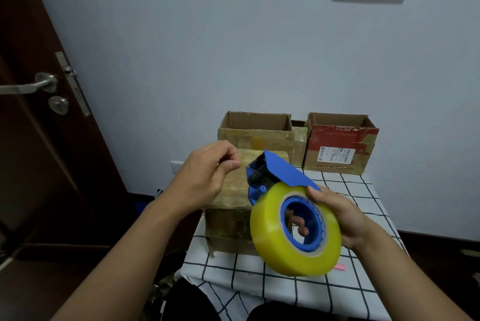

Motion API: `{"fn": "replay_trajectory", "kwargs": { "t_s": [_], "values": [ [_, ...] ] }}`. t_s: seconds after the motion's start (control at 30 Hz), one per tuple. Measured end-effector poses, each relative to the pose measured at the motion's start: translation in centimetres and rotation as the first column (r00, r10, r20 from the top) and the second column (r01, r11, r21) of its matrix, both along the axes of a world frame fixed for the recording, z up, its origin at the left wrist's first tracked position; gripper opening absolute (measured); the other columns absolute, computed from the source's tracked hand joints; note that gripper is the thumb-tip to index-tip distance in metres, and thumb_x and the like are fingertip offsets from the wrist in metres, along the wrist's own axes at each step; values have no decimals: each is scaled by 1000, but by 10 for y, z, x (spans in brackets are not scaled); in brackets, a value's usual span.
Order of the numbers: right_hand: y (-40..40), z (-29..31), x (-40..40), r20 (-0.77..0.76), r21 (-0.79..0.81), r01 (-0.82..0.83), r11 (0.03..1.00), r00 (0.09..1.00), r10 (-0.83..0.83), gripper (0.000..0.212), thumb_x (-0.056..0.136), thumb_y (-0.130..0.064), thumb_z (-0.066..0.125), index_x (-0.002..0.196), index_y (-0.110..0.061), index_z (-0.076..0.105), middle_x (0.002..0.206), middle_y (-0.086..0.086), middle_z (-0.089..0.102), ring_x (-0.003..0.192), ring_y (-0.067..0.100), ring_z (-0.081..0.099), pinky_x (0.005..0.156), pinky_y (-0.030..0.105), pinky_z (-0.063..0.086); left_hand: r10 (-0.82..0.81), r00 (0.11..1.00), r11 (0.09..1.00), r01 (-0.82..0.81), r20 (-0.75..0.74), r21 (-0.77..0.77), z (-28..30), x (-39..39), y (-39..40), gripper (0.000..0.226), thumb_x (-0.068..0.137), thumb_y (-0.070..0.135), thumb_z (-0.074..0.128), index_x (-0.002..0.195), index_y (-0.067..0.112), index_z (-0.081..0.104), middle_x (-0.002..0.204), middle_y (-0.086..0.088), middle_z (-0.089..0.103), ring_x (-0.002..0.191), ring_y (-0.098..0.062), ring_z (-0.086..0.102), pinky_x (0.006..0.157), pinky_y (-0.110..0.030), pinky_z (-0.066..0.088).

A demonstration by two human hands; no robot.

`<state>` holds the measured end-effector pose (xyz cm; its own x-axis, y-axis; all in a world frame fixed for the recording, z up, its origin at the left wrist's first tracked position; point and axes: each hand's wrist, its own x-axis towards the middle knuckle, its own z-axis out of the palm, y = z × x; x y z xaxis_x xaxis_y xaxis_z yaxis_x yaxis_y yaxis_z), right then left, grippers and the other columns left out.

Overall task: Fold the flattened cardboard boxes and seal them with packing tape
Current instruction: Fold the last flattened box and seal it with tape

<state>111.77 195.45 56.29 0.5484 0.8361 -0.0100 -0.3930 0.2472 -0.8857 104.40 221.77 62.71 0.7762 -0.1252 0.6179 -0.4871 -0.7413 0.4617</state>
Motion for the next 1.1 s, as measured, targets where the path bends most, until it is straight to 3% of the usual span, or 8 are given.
{"fn": "replay_trajectory", "kwargs": {
  "t_s": [0.17,0.3,0.47,0.6,0.73,0.87,0.93,1.1],
  "values": [
    [-21,-1,4,29,-68,-11,998,1000,13,47,78,-34,83,116,-11,68,84,20,57,65,26,57,54,34,52,118,993,989,-117,5,-89,0,2,33,19,88,16,57,78,33,54,82,9,58,78,-7,54,72,-24,45],
    [-32,12,9,244,-215,49,975,970,5,60,77,-36,81,130,-17,62,87,21,62,65,26,60,57,35,54,53,986,970,-88,-156,-228,-4,-2,41,11,85,30,70,78,36,65,66,5,46,60,-8,42,60,-22,38],
    [-40,37,10,552,-317,190,929,833,18,52,83,-17,64,133,-29,61,129,-1,65,111,22,65,87,26,52,-153,917,885,-40,-369,-465,-4,-15,42,18,78,32,68,92,37,78,46,-7,51,46,-15,49,59,-18,48],
    [-41,46,6,662,-351,226,909,746,70,51,82,-23,64,128,-45,60,134,-10,61,123,18,59,95,23,49,-264,879,841,8,-398,-541,-12,-22,44,8,75,29,74,79,25,80,66,-13,71,59,-15,67,61,-21,53],
    [-39,50,3,735,-398,259,880,665,136,51,83,-29,66,129,-48,58,135,-14,60,124,15,57,98,21,47,-317,828,812,-15,-463,-583,-20,-27,55,47,56,55,86,84,18,79,91,-17,75,85,-24,73,72,-23,57],
    [-35,54,1,789,-416,289,862,587,183,54,81,-34,70,130,-50,56,132,-17,60,121,12,59,97,18,46,-340,788,780,-69,-514,-621,-23,-32,63,21,70,25,83,88,15,79,97,-17,74,95,-29,72,77,-23,56],
    [-33,58,-1,808,-415,292,862,554,201,54,80,-42,72,130,-53,55,130,-19,60,118,11,59,96,18,47,-408,742,756,-51,-531,-652,-24,-36,68,28,69,19,86,96,15,78,103,-18,73,101,-28,70,81,-23,55],
    [-23,62,-10,873,-423,340,840,400,278,57,80,-56,69,134,-55,51,113,-14,60,103,12,61,88,18,46,-470,729,619,-129,-497,-775,-30,-39,68,64,56,55,86,97,6,77,104,-24,71,97,-30,70,79,-26,57]
  ]
}}
